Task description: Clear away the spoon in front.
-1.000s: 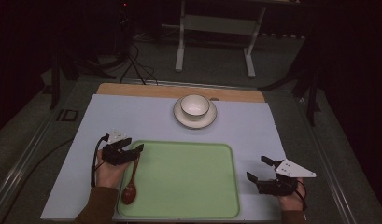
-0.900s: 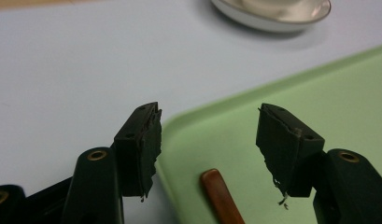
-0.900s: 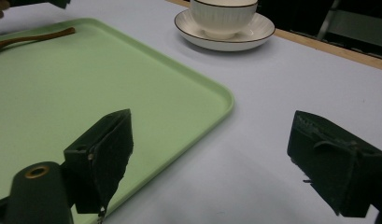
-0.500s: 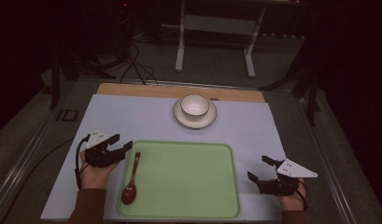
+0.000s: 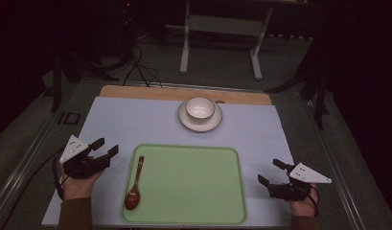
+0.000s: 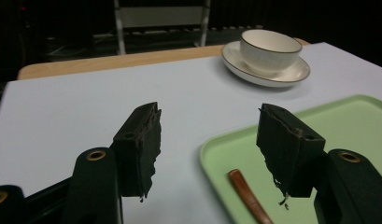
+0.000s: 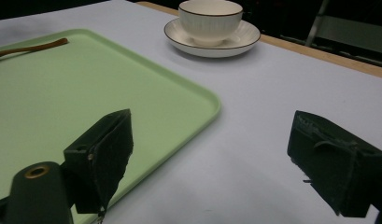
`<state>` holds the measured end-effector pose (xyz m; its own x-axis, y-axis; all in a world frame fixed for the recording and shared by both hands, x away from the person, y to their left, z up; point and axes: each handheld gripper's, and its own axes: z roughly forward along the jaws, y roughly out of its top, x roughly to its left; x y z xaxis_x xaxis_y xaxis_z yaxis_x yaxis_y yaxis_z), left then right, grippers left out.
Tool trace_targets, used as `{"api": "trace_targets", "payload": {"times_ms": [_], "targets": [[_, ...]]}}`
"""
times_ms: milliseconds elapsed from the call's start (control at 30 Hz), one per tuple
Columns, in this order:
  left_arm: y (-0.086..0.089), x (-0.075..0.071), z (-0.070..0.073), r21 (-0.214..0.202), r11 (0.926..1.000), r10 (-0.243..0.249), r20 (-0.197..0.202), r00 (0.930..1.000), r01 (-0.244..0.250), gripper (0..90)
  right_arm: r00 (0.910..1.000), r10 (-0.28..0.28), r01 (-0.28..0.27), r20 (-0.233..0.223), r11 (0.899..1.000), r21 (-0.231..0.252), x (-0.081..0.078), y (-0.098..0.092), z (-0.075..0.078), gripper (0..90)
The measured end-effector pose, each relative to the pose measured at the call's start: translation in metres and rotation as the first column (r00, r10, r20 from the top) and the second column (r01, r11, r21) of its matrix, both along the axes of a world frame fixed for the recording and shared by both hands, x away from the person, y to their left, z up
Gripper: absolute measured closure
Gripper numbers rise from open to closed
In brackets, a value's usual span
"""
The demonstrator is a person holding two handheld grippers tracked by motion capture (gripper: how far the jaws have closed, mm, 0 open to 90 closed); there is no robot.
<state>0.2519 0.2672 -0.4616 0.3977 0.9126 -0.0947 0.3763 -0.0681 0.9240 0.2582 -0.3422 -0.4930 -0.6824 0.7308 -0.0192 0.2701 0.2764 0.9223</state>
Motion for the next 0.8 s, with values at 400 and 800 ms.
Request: {"api": "trace_targets", "payload": {"times_ms": [400, 800], "targets": [[0.032, -0.023, -0.007, -0.006, 0.9981, 0.062, 0.047, 0.9970, -0.062, 38.7, 0.9998, -0.021, 0.021, 0.008, 1.000, 0.006, 0.000, -0.005, 0.001, 14.0], [0.046, -0.035, -0.018, 0.042, 0.9880, 0.146, 0.061, 0.9874, -0.149, 38.7, 0.9869, -0.140, 0.139, 0.080, 0.990, 0.013, -0.005, -0.014, 0.005, 11.7]]}}
